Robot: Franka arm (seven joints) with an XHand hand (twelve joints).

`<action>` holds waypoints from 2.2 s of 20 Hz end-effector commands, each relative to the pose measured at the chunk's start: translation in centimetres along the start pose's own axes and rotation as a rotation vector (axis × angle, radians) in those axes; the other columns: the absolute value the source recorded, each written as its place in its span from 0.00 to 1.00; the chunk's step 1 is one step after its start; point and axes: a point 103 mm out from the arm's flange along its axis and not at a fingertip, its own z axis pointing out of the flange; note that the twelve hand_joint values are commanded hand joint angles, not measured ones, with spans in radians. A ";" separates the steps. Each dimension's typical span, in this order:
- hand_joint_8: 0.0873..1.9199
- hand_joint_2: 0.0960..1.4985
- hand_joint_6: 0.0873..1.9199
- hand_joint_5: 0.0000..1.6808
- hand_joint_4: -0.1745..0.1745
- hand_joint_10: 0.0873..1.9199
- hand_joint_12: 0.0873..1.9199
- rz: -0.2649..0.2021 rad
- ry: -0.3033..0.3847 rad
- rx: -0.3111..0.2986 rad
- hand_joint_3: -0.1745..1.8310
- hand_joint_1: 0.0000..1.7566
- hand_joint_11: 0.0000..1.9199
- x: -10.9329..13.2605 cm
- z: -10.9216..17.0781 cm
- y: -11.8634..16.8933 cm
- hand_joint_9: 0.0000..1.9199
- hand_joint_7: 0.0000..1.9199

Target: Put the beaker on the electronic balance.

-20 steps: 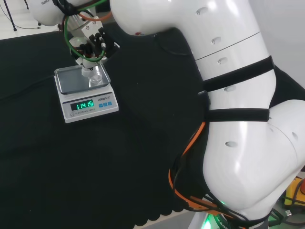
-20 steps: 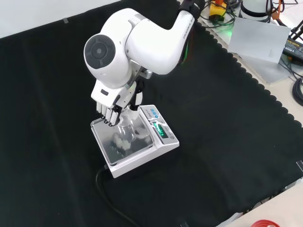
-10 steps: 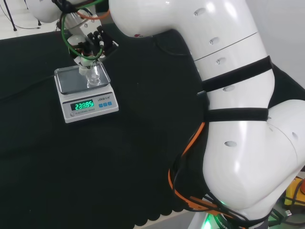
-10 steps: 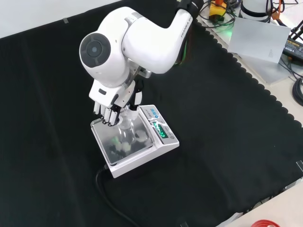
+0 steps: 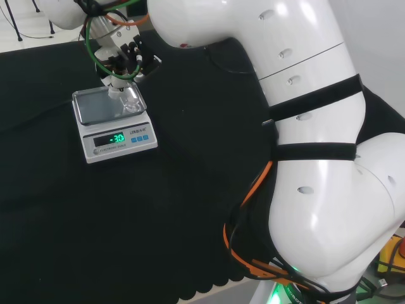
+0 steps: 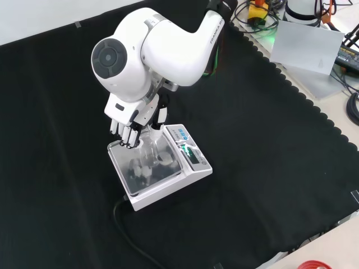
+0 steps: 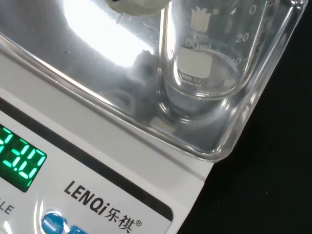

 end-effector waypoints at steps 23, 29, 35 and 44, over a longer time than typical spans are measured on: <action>0.41 0.80 0.65 0.48 0.25 0.37 0.62 0.006 0.093 -0.092 0.08 0.61 0.37 0.2 -0.1 -0.6 0.49 0.39; 0.41 0.80 0.65 0.48 0.23 0.37 0.61 -0.013 0.100 -0.098 0.08 0.61 0.38 1.3 -0.2 0.0 0.49 0.39; 0.41 0.80 0.65 0.48 0.21 0.37 0.60 -0.024 0.113 -0.109 0.08 0.61 0.39 1.8 -0.3 0.3 0.49 0.40; 0.41 0.80 0.65 0.48 0.20 0.37 0.60 -0.023 0.142 -0.115 0.08 0.61 0.39 1.3 0.5 0.6 0.49 0.40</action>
